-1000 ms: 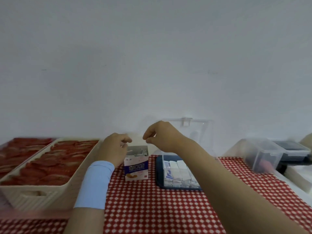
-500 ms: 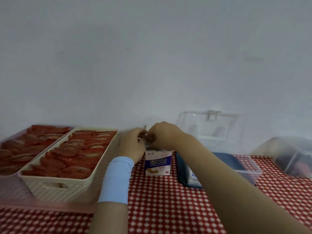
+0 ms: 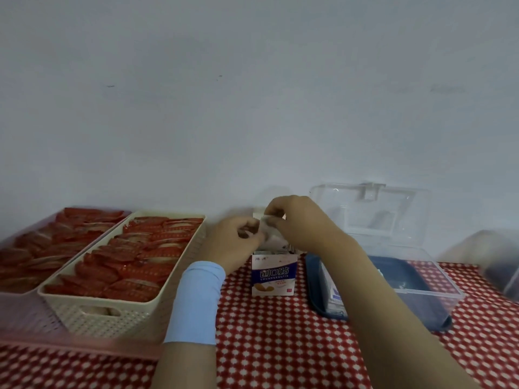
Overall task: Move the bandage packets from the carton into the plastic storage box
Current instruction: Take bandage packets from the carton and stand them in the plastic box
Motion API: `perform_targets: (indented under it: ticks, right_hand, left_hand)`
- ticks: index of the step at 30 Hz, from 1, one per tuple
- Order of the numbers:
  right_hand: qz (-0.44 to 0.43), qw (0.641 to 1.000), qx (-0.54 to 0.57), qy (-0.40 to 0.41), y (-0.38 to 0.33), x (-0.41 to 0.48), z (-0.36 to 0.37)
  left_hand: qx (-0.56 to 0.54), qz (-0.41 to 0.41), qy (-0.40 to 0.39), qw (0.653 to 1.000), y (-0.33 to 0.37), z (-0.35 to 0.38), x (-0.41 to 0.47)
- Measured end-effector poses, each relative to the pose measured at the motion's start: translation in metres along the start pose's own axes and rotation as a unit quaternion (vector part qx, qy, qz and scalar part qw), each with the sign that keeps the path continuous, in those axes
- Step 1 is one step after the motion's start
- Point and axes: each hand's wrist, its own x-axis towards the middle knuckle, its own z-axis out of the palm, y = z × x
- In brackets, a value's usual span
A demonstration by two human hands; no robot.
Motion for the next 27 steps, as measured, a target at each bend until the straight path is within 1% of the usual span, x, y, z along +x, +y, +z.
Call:
perform_targets:
  ticks: [2,5,8,10,12,13,15,16,17,19,21,23,24,25,27]
  right_hand:
    - [-0.004,0.999,0.049,0.023,0.002,-0.004,-0.001]
    - [0.0,0.995,0.091,0.038,0.005,-0.008,0.002]
    - [0.039,0.987,0.152,0.021,0.011,-0.014,0.003]
    - [0.058,0.981,0.185,-0.015,0.014,-0.02,0.002]
    - [0.072,0.965,0.235,-0.088,0.015,-0.027,-0.005]
    - [0.074,0.96,0.237,-0.129,0.014,-0.03,-0.01]
    - [0.068,0.965,0.178,-0.181,0.015,-0.034,-0.018]
    - [0.062,0.971,0.15,-0.175,0.014,-0.034,-0.02]
    - [0.063,0.978,0.136,-0.145,0.014,-0.033,-0.02]
    - [0.088,0.983,0.146,-0.068,0.013,-0.03,-0.019]
    - [0.096,0.983,0.154,-0.014,0.014,-0.029,-0.019]
    - [0.058,0.986,0.157,0.007,0.013,-0.031,-0.027]
    - [0.035,0.988,0.152,0.007,0.013,-0.032,-0.032]
    - [0.015,0.989,0.145,0.004,0.011,-0.034,-0.038]
    - [-0.004,0.989,0.146,-0.004,0.006,-0.037,-0.045]
  left_hand:
    - [-0.025,0.004,0.004,1.0,0.002,0.001,0.001]
    - [-0.055,-0.006,0.026,0.998,0.003,0.003,0.002]
    - [-0.079,-0.015,0.058,0.995,0.001,0.005,0.003]
    - [-0.078,-0.028,0.059,0.995,0.001,0.006,0.003]
    - [-0.056,-0.041,0.049,0.996,-0.001,0.007,0.004]
    - [-0.052,-0.045,0.048,0.996,-0.002,0.008,0.005]
    - [-0.063,-0.053,0.051,0.995,-0.002,0.009,0.005]
    - [-0.07,-0.054,0.055,0.995,-0.003,0.01,0.006]
    - [-0.081,-0.054,0.06,0.993,-0.004,0.011,0.007]
    - [-0.112,-0.048,0.085,0.989,-0.006,0.01,0.01]
    - [-0.154,-0.031,0.132,0.979,-0.008,0.008,0.011]
    - [-0.172,-0.01,0.169,0.97,-0.006,0.003,0.011]
    - [-0.172,-0.002,0.174,0.97,-0.004,0.001,0.011]
    - [-0.171,0.002,0.168,0.971,-0.002,-0.001,0.011]
    - [-0.169,0.0,0.109,0.979,0.002,-0.003,0.012]
